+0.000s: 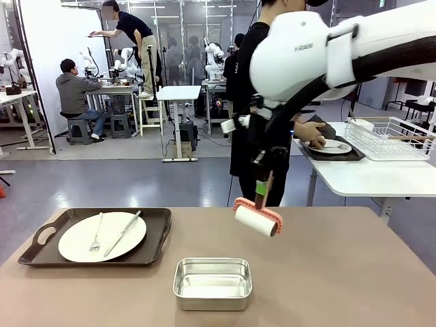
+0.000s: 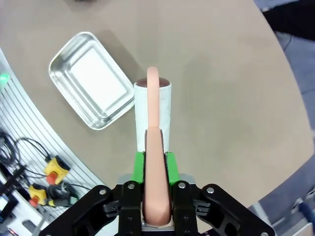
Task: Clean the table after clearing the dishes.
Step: When the left (or right) Handle tray is removed, use the left hand (or right hand) to clean the left (or right) side of the table with the Lint Roller.
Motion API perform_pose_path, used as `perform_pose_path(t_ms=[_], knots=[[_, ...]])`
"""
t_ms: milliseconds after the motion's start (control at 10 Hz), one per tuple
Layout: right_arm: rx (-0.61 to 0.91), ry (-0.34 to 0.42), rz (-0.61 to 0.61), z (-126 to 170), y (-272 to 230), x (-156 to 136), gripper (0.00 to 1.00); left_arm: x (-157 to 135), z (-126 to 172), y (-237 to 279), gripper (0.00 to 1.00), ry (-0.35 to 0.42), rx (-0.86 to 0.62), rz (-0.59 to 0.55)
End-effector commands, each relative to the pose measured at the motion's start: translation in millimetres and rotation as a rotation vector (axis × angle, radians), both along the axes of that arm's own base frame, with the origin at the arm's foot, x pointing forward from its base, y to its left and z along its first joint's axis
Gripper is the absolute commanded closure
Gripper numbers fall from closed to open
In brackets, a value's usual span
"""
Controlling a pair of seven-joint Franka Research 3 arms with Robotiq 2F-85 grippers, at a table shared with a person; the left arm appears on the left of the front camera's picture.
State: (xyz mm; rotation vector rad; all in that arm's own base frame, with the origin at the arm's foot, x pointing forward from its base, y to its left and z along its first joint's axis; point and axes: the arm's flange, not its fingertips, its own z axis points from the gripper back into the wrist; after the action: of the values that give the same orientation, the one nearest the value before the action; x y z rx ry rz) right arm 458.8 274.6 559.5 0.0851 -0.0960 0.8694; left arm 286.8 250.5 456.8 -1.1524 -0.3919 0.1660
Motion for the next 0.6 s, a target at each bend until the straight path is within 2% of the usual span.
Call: perform_pose_path(t_ms=[0,100,200,500], knots=[[0.097,-0.009,-0.095,-13,-16,-9,1.0,-1,1,1,0.0,-0.004,0.002,0.004],[0.154,-0.034,0.038,-12,-10,-6,1.0,-1,1,1,0.0,-0.004,0.002,0.004],[0.036,0.014,-0.053,-4,-17,3,1.0,-1,1,1,0.0,-0.004,0.002,0.004],[0.036,0.014,-0.053,-4,-17,3,1.0,-1,1,1,0.0,-0.004,0.002,0.004]])
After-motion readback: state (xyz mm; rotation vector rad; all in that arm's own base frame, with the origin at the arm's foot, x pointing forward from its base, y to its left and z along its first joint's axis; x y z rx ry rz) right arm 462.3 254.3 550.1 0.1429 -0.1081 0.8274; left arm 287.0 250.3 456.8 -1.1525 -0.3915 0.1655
